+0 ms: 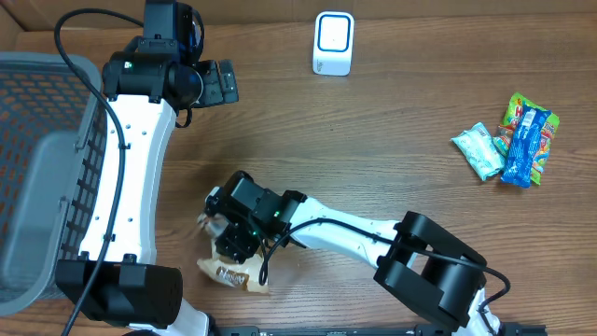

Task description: Scan the item barcode

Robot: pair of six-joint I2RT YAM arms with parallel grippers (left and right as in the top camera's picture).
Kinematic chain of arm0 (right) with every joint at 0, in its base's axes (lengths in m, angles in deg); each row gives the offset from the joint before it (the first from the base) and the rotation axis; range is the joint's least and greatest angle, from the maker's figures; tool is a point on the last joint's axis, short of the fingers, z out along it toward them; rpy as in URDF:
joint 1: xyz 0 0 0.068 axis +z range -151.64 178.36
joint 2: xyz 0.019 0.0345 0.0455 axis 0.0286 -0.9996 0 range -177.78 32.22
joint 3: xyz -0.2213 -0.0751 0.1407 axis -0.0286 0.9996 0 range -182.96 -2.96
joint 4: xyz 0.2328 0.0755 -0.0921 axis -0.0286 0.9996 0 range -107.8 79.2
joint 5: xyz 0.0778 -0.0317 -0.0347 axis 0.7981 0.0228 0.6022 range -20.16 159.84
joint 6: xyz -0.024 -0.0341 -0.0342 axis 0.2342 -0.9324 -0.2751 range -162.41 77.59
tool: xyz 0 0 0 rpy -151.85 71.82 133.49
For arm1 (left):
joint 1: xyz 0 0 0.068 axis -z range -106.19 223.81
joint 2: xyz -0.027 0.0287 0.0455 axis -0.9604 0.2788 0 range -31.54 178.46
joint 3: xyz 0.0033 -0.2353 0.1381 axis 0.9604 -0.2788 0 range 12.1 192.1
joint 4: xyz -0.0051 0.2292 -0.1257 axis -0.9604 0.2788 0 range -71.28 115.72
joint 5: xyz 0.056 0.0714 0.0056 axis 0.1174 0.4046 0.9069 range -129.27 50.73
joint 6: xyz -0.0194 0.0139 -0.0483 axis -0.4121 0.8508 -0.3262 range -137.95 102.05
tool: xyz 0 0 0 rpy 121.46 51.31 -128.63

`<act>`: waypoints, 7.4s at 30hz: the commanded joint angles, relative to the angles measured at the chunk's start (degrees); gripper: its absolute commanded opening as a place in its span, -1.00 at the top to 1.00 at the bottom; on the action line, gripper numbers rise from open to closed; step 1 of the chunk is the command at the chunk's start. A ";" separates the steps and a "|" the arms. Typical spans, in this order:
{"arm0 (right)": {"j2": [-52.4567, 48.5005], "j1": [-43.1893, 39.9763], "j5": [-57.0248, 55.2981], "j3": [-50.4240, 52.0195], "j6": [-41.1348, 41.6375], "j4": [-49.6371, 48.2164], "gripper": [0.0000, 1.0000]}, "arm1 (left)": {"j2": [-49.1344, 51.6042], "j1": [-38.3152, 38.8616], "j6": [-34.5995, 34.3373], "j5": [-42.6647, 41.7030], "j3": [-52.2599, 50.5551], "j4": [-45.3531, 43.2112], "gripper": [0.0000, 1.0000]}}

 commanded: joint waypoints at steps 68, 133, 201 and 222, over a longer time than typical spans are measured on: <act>12.04 -25.20 6.40 23.52 56.43 -25.99 -0.69 | 0.28 0.11 0.24 0.48 1.49 -0.11 -0.99; 8.98 -35.26 -0.55 5.16 17.68 14.01 0.91 | 0.28 0.11 0.24 0.48 1.49 -0.09 -1.00; -4.31 -26.49 6.23 -3.85 27.74 1.57 0.88 | 0.28 0.11 0.24 0.48 1.49 -0.09 -1.00; -2.10 -26.01 0.94 -9.33 29.62 25.49 0.63 | 0.28 0.11 0.24 0.48 1.49 -0.09 -1.00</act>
